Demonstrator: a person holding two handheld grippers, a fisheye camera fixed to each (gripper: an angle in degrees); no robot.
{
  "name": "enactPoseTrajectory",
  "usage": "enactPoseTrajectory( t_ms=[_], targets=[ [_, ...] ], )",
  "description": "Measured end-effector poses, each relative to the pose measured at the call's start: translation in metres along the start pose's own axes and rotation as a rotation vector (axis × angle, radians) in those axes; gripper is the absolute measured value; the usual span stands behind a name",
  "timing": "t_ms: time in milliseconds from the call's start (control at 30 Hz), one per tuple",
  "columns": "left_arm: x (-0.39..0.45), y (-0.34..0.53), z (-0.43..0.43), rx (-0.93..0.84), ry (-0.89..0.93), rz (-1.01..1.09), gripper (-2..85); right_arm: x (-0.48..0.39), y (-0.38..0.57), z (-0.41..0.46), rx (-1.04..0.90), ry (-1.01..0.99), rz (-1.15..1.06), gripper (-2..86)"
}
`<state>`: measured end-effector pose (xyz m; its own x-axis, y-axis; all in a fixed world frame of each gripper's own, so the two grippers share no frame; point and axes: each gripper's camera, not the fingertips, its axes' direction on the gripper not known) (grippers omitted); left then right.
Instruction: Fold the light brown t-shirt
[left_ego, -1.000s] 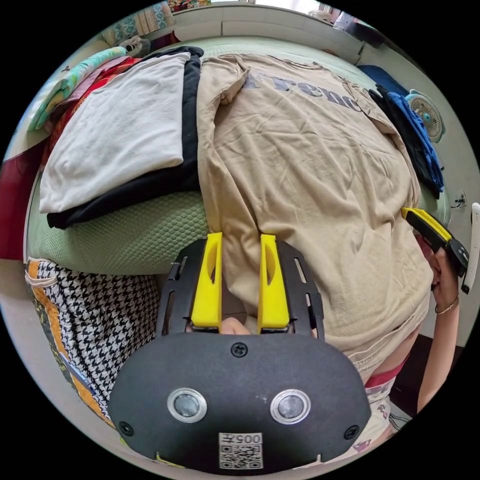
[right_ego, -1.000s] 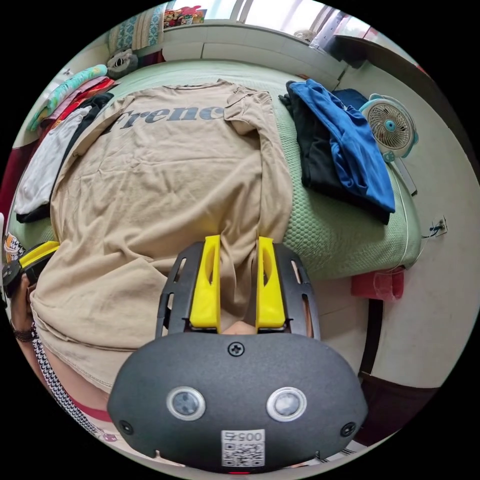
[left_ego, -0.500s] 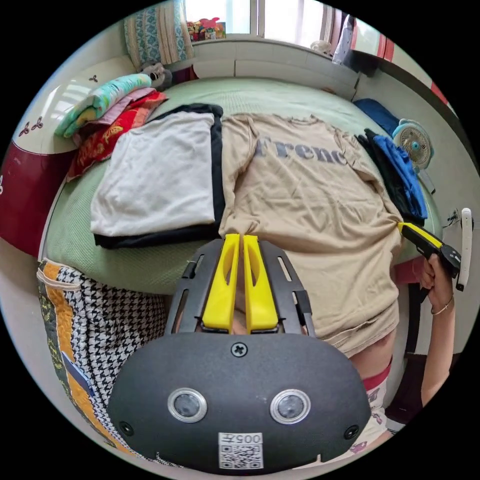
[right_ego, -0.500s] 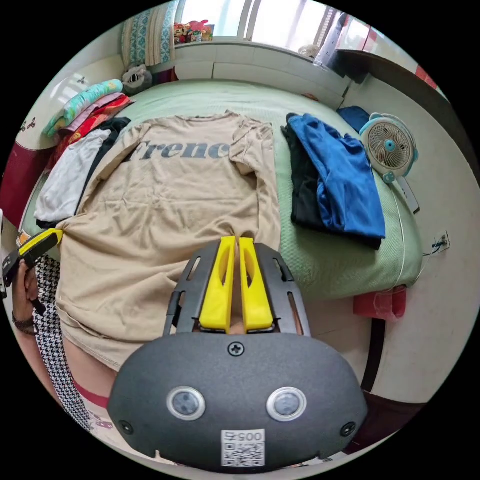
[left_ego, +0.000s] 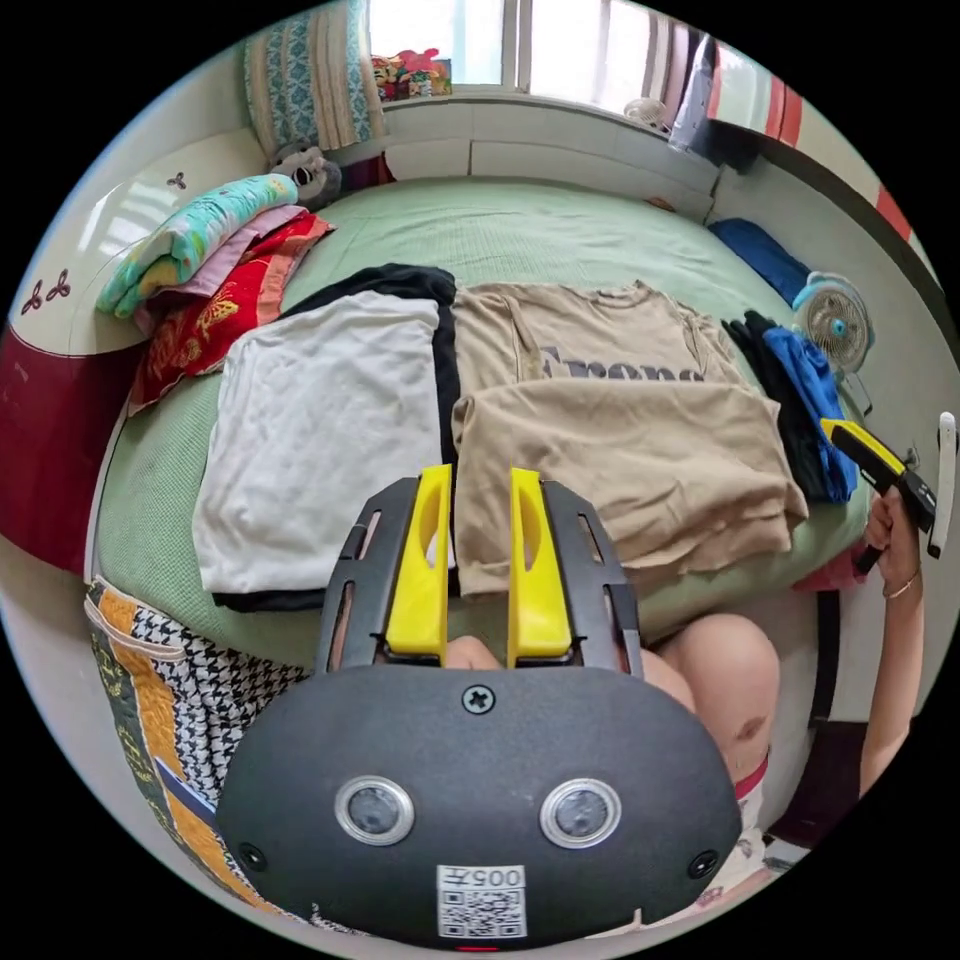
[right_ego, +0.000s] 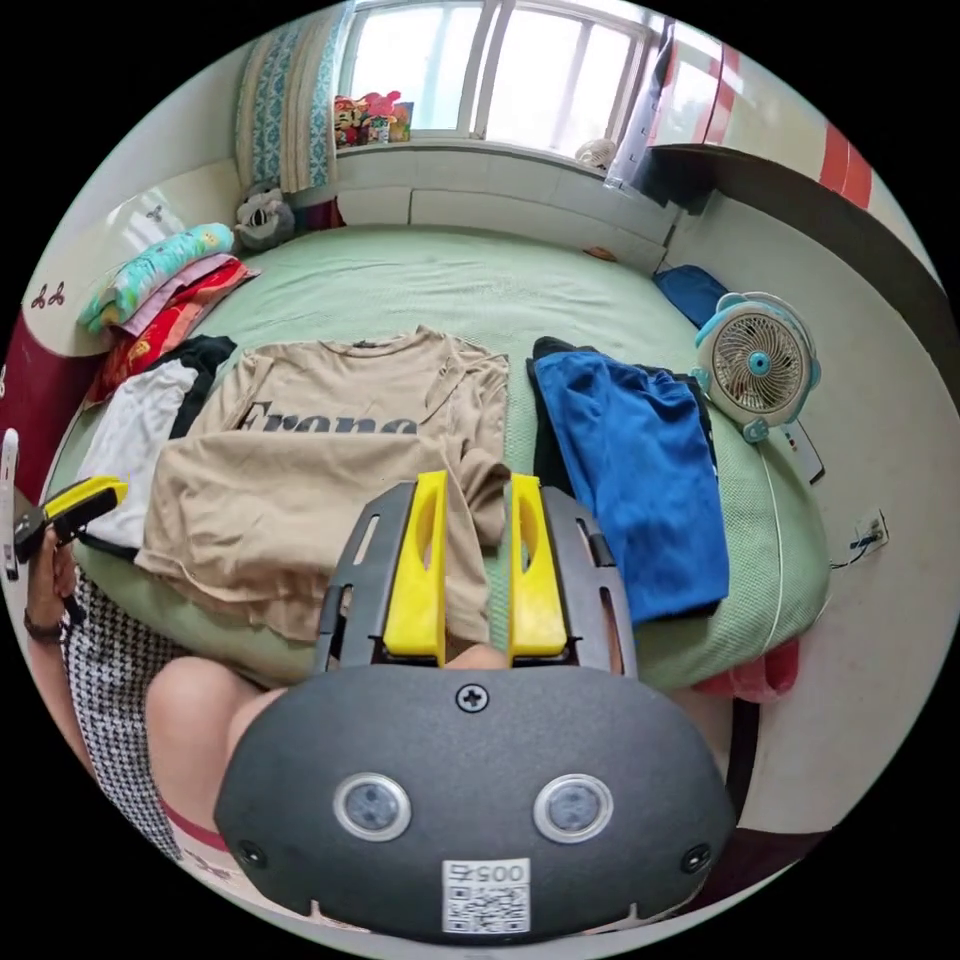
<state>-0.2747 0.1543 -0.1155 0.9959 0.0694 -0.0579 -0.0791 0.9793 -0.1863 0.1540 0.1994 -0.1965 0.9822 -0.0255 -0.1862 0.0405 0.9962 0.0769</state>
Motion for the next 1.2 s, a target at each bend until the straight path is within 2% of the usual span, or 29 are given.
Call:
enactPoseTrajectory(
  t_ms=[233,500,600,767,1000,1200],
  targets=[
    [-0.002,0.031,0.028,-0.073,0.029,-0.021,11.1,0.025,0.064,0.025,-0.135,-0.075,0.036,8.7],
    [0.004,0.039,0.035,-0.104,-0.031,0.003,11.2,0.008,0.055,0.064,-0.223,0.012,-0.024,8.0],
    [0.003,0.047,0.029,-0.067,-0.025,0.002,11.2,0.009,0.053,0.068,-0.200,0.014,-0.023,6.6],
    [0.005,0.045,0.028,-0.035,-0.016,-0.002,11.3,0.023,0.059,0.039,-0.103,0.035,0.036,-0.7],
    [0.020,0.040,0.052,-0.073,-0.027,0.016,11.1,0.053,0.073,0.029,-0.091,0.129,0.103,-1.5],
    [0.025,0.039,0.056,-0.058,-0.022,0.000,10.6,0.058,0.076,0.043,-0.133,0.121,0.123,-1.5]
  ],
)
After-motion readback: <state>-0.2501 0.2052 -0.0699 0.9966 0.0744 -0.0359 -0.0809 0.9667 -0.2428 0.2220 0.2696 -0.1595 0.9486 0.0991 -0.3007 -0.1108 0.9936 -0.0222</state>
